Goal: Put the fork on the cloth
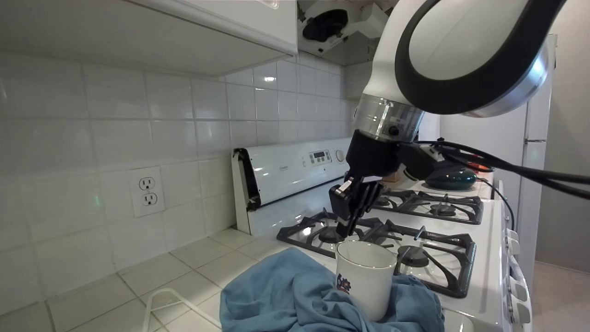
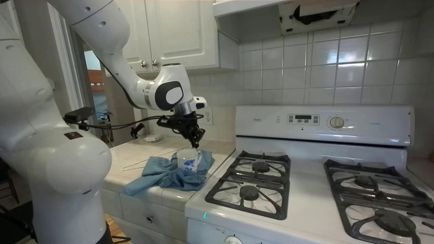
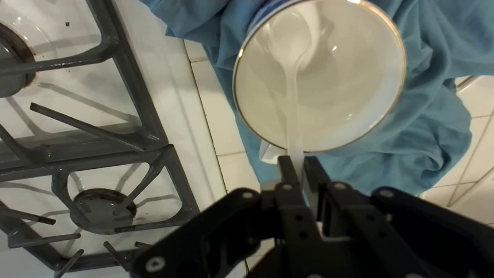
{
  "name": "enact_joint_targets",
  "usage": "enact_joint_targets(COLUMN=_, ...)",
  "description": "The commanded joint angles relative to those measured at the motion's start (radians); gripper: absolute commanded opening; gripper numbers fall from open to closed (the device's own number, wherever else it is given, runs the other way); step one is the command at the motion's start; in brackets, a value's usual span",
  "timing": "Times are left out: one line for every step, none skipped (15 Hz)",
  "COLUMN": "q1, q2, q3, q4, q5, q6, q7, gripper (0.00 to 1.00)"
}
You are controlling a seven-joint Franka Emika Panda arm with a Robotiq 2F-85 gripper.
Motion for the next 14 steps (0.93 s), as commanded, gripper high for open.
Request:
enact_joint_targets(q1=-0.009, q2=0.006, q3=0.007, q4=0.001, q5=-0.001, q6=0.011, q7=-0.02, gripper=0.08)
enact_joint_targets(q1=-0.008, q2=0.007, q3=0.007, q4=0.001, q5=-0.001, q6=0.011, q7=-0.021, gripper=0.06)
enact_joint_targets(q1=-0.009, q2=0.006, q3=0.008, q4=0.001, q5=-0.002, q6=0.011, q7=-0.022, gripper=0.02)
enact_joint_targets(q1=-0.008, q2=-0.003, q3=0.01, q4=0.001, q5=-0.004, q6=0.008, q7=-0.021, gripper=0.02)
enact_joint_targets(q1=-0.013, q2=-0.014, q3=0.017, q4=0.002, q5=-0.012, q6=-0.002, q7=-0.014, gripper=0.02)
enact_joint_targets(q1=-0.015, q2=-0.032, q3=0.023, q4=0.002, q5=-0.017, q6=-0.013, q7=-0.007, gripper=0.02)
enact_joint_targets(q1=-0.021, q2=-0.059, q3=0.036, q4=0.003, q5=-0.03, q6=-0.029, q7=0.008, gripper=0.02)
enact_joint_targets(q1=-0.02, q2=-0.082, q3=0.044, q4=0.004, q5=-0.034, q6=-0.04, q7=0.011, gripper=0.02)
enact_joint_targets(q1=-0.026, q2=-0.113, q3=0.059, q4=0.002, q5=-0.045, q6=-0.051, q7=0.021, gripper=0.02)
enact_joint_targets(q1=-0.023, q2=-0.137, q3=0.066, q4=0.003, q5=-0.046, q6=-0.058, q7=0.021, gripper=0.02)
enact_joint_targets(q1=-0.024, q2=-0.158, q3=0.076, q4=0.006, q5=-0.049, q6=-0.064, q7=0.024, gripper=0.02)
enact_joint_targets(q1=-0.025, q2=-0.18, q3=0.087, q4=0.009, q5=-0.052, q6=-0.069, q7=0.028, gripper=0.02)
enact_joint_targets(q1=-0.027, q2=-0.198, q3=0.097, q4=0.012, q5=-0.056, q6=-0.074, q7=0.031, gripper=0.02)
enact_joint_targets(q1=-0.029, q2=-0.218, q3=0.107, q4=0.016, q5=-0.062, q6=-0.078, q7=0.035, gripper=0.02)
